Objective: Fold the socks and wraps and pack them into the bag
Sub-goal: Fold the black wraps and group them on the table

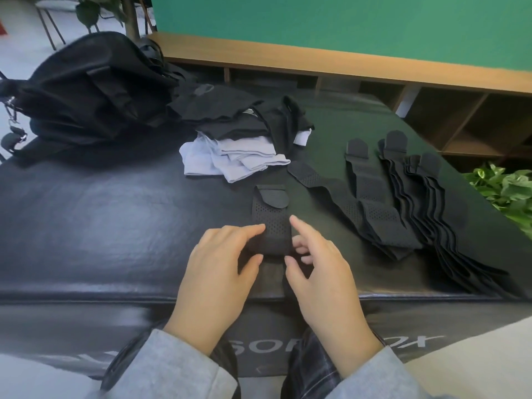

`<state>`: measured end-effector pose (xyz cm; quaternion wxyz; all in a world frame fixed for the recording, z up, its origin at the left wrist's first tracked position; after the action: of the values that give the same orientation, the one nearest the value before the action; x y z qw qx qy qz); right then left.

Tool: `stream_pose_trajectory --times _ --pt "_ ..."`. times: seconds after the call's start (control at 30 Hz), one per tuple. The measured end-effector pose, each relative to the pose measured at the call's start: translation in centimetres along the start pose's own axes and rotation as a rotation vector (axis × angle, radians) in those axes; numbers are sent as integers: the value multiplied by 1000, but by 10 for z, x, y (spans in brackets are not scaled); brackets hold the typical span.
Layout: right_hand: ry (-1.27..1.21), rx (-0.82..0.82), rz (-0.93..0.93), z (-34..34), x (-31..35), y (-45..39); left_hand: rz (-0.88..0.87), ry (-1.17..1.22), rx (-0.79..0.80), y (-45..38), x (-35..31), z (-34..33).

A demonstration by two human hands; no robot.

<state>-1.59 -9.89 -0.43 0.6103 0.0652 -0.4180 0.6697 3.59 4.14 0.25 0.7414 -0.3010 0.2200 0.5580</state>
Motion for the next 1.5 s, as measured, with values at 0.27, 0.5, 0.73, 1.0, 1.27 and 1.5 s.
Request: stream_pose_trajectory --times 0.27,0.5,0.73,1.0,1.27,1.5 --pt "133 -9 40 -1 -1 -2 9 -15 3 -1 5 -3" --pt "-3 -66 18 1 2 -1 29 83 47 -1 1 0" --pt "-134 -194 -43 2 2 2 151 134 137 2 -1 5" --pt "172 52 -2 5 -16 -7 184 130 179 1 -1 4" --pt "283 291 61 8 -11 -11 143 133 172 -1 1 1" --pt "294 197 71 6 -11 -8 127 151 177 -1 4 1"
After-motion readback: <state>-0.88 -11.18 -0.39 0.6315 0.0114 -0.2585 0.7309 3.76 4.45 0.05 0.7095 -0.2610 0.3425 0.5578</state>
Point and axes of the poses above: each hand's wrist, its own y-axis away from the middle knuckle, its own z-axis out of the back of the hand, x = y × z, the point moved 2 cm from there along -y, towards the middle knuckle, and after that the axes turned 14 degrees about z, right-handed, at the moved point
